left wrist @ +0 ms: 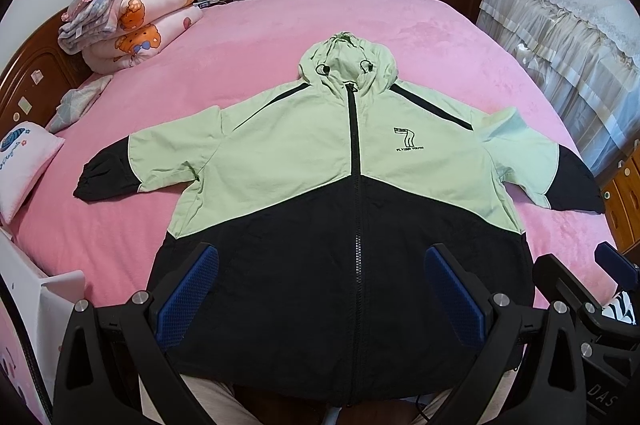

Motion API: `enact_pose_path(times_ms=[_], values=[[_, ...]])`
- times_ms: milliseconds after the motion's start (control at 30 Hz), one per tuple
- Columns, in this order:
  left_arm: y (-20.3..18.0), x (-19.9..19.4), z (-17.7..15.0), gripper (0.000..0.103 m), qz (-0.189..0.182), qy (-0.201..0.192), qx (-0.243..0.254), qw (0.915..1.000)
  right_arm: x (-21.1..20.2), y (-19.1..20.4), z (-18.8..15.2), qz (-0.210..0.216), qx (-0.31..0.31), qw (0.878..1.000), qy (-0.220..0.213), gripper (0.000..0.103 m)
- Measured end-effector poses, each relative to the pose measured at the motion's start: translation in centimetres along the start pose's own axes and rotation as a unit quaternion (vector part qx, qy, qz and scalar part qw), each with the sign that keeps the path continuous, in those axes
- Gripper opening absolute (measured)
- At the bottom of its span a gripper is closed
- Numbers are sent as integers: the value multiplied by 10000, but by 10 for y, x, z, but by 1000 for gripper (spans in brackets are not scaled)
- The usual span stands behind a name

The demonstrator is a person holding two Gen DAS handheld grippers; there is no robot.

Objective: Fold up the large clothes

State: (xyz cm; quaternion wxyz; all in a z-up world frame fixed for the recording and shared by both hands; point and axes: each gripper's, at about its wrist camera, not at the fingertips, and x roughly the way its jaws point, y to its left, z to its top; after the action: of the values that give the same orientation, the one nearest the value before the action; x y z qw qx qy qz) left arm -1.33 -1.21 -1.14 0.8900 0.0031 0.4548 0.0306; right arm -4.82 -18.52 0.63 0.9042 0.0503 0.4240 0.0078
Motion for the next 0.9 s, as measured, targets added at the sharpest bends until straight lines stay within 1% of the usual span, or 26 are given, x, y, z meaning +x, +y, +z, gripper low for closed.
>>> enact_pose_path(times_ms=[200,367,500,767,900], values=[[-5,5,1,102,-30,26,29,10000,7,-8,1,103,115,9999,47,102],[-11,10,6,102,-29,37,87,10000,10,-12,4,124,130,9998,2,102],[-17,12,12,102,-113,27,108,9999,10,-17,9,160,167,9997,-44,102],[-35,11,37,102,-234,-265,263,9990,2,-33,28,135,209,9991,-347,102],[-49,9,55,102,-425,-461,440,9971,-5,-51,45,62,297,9977,-601,102]])
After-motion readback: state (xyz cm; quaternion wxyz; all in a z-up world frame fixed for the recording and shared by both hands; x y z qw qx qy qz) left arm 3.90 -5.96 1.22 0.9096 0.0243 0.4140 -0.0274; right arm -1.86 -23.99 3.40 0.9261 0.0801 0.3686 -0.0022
